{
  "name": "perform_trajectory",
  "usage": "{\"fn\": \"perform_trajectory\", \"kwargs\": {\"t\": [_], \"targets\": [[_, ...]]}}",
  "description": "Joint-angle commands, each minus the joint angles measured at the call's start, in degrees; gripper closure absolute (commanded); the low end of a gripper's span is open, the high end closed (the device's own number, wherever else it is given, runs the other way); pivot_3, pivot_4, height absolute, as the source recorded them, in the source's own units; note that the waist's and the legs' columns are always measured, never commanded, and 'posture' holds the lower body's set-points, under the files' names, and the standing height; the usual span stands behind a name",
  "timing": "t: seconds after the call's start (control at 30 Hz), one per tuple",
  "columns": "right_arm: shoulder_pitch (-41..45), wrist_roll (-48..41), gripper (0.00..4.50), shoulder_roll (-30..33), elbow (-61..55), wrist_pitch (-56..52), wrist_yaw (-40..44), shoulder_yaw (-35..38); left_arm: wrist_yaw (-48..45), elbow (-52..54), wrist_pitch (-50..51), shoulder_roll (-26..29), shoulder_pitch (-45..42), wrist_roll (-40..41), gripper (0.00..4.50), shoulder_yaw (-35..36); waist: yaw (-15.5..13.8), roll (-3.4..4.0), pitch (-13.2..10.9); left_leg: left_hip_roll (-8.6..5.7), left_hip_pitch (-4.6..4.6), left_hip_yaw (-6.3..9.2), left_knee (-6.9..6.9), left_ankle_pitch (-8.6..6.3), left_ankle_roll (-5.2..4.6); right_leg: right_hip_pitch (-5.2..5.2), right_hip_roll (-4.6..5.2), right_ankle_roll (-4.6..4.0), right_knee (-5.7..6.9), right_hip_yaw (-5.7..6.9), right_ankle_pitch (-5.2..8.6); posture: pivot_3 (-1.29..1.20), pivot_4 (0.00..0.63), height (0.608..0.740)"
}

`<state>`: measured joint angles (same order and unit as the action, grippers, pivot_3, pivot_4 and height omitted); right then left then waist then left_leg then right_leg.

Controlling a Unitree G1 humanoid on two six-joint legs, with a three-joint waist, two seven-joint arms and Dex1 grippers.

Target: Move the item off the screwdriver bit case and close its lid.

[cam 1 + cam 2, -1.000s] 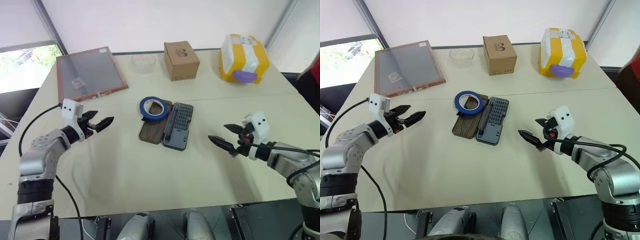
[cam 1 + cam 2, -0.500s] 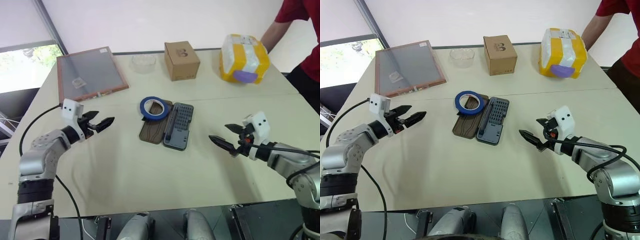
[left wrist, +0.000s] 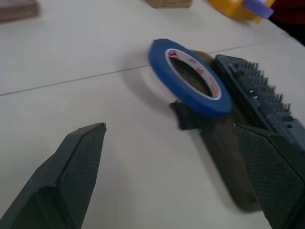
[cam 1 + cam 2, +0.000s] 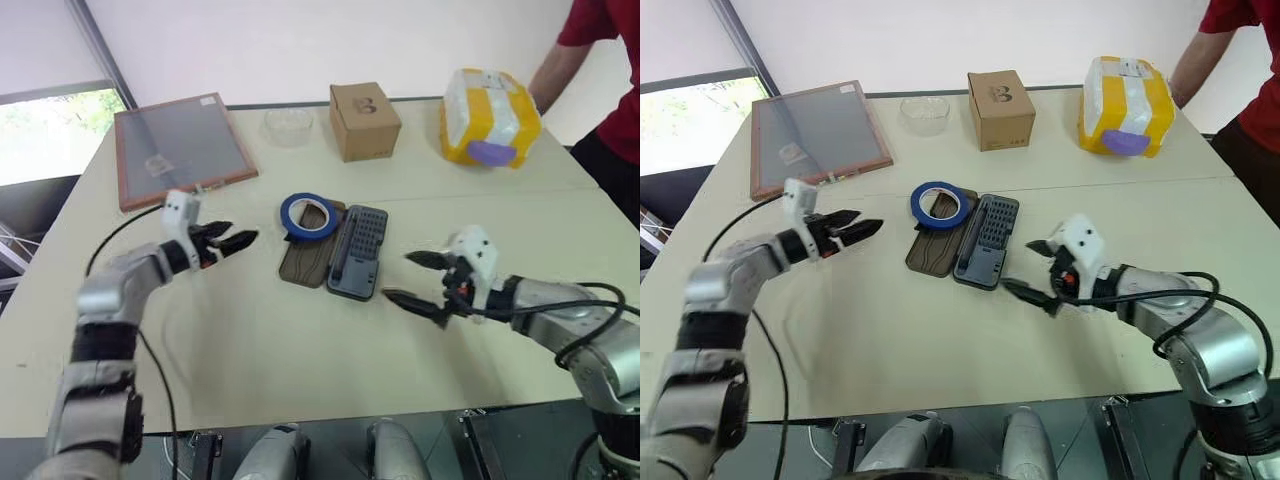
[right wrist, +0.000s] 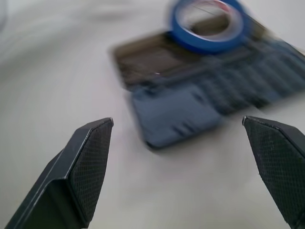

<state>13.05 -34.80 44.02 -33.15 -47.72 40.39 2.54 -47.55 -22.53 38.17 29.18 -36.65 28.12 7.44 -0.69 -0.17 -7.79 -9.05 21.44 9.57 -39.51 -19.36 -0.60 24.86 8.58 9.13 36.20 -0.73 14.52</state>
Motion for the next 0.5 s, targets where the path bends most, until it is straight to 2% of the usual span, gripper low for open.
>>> {"fn": "perform_trajectory", "kwargs": {"t": [0.03,0.27,0.5], "targets": [[2.3,0.3,0.01,0.0,-2.8,-0.5,-0.7,-1.7,-2.4,-11.0,-0.9,-1.7,-6.6,-2.3,0.07,-2.0,0.1,-0.03,0.0,0.00,0.02,-0.01,0.00,0.00,0.00,0.01,0.00,0.00,-0.02,0.00,0.00,0.00,0.150,0.740],[1.5,1.3,0.01,-0.8,-3.4,-0.7,-3.6,-2.0,-2.2,-36.3,-10.2,-6.7,-19.7,-7.1,0.07,-1.1,-0.1,-0.14,-0.1,-0.03,0.06,0.02,-0.11,0.00,0.00,0.01,0.01,0.01,0.02,0.06,0.00,0.00,0.150,0.740],[-0.4,1.2,0.01,-2.0,-4.9,-1.3,-6.9,-1.2,0.8,-47.3,-17.1,-10.6,-26.1,-8.2,0.07,2.6,-0.1,-0.17,-0.1,-0.05,0.12,0.05,-0.24,0.00,0.00,0.00,0.02,0.01,0.05,0.07,-0.01,0.00,0.150,0.740]]}}
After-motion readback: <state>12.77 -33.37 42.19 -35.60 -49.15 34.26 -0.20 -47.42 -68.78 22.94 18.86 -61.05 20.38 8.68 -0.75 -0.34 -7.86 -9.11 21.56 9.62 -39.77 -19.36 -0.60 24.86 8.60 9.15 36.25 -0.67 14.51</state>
